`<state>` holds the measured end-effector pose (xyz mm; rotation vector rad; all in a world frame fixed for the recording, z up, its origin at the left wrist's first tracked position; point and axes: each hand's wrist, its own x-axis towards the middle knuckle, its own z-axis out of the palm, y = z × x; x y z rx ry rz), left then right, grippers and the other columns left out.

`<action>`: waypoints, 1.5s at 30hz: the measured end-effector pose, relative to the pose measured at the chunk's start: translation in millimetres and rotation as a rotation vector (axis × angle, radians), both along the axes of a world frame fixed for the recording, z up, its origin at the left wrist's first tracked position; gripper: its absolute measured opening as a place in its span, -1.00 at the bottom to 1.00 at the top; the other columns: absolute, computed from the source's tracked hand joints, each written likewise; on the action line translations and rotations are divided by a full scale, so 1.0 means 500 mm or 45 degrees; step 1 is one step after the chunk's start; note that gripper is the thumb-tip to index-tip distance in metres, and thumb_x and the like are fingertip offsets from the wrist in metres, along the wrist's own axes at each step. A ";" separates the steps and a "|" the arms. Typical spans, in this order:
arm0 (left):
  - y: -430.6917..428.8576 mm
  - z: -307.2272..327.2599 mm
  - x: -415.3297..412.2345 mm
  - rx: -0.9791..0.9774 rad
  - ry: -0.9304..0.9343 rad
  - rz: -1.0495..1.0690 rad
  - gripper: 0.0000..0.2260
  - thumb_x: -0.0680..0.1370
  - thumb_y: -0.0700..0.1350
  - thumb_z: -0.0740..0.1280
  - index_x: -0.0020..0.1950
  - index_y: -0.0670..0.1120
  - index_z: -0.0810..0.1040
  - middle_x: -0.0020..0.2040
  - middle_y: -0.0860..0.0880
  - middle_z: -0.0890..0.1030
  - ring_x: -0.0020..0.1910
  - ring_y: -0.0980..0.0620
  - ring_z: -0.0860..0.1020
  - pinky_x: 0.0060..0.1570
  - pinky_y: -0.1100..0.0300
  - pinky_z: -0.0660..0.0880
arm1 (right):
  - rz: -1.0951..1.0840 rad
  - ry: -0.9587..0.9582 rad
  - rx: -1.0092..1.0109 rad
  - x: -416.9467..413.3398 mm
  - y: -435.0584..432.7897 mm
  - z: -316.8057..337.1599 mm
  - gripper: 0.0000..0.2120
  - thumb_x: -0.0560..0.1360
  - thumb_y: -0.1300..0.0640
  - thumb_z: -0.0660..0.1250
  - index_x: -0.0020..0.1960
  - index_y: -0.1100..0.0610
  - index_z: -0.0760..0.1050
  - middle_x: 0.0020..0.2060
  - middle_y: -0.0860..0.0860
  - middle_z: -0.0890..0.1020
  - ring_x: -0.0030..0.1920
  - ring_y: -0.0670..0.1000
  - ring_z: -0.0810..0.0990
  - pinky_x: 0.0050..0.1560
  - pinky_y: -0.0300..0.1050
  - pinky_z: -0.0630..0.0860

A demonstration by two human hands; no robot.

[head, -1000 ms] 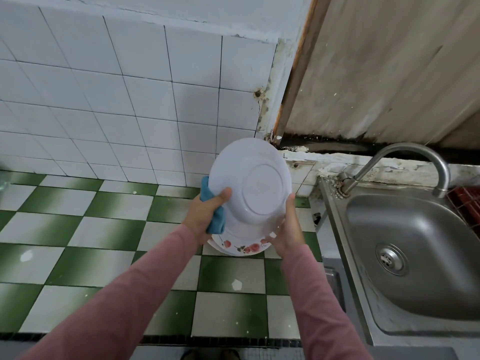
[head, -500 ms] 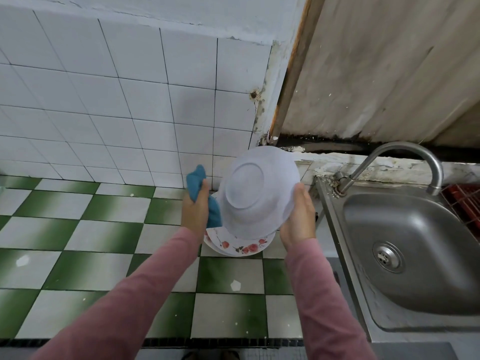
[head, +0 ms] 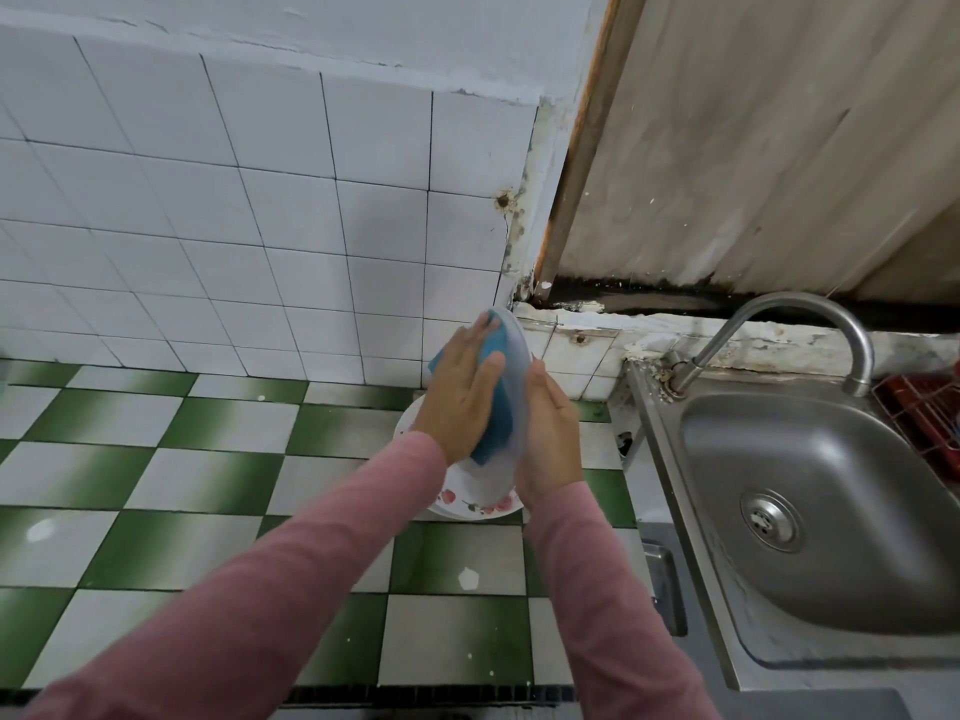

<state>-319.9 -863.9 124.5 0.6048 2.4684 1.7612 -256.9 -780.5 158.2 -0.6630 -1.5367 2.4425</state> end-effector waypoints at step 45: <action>-0.003 -0.031 0.033 -0.403 0.712 0.013 -0.51 0.66 0.07 0.05 0.54 -0.11 0.25 0.55 -0.08 0.27 0.54 -0.08 0.14 0.52 -0.13 0.11 | -0.027 0.096 -0.714 -0.001 0.038 0.024 -0.48 0.67 -0.16 0.06 0.36 0.21 0.47 0.21 0.21 0.63 0.11 0.17 0.66 -0.03 0.06 0.60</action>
